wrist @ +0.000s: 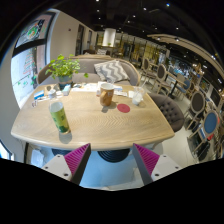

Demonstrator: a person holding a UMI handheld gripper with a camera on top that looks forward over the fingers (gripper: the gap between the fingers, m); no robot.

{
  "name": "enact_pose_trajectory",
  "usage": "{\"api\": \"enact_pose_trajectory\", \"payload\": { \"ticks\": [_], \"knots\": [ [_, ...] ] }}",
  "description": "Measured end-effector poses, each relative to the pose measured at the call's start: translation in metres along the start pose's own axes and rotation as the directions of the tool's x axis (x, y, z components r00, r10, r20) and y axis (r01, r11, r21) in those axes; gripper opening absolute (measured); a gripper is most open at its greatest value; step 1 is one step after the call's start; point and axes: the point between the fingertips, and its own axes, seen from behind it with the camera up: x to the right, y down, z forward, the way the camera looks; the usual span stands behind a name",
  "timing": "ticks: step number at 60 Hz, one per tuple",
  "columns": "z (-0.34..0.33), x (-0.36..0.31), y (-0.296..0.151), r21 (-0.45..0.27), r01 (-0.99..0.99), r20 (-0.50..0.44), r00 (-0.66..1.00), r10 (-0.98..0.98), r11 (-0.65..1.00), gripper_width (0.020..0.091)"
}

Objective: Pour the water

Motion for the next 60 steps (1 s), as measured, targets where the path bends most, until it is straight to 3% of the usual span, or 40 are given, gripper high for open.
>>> {"api": "enact_pose_trajectory", "payload": {
  "ticks": [16, 29, 46, 50, 60],
  "knots": [
    [-0.004, -0.140, 0.031, -0.048, -0.044, 0.106, 0.993, 0.049, 0.998, 0.0858],
    [0.045, -0.211, -0.017, 0.057, -0.044, 0.152, 0.988, 0.035, 0.997, 0.0857],
    [0.143, -0.234, -0.069, 0.170, -0.114, 0.162, 0.983, 0.086, 0.979, 0.0853],
    [0.158, -0.236, -0.073, 0.195, -0.115, 0.165, 0.983, 0.083, 0.974, 0.0789],
    [0.170, -0.241, -0.086, 0.262, -0.092, 0.174, 0.984, 0.047, 0.961, 0.0549]
  ]
}}
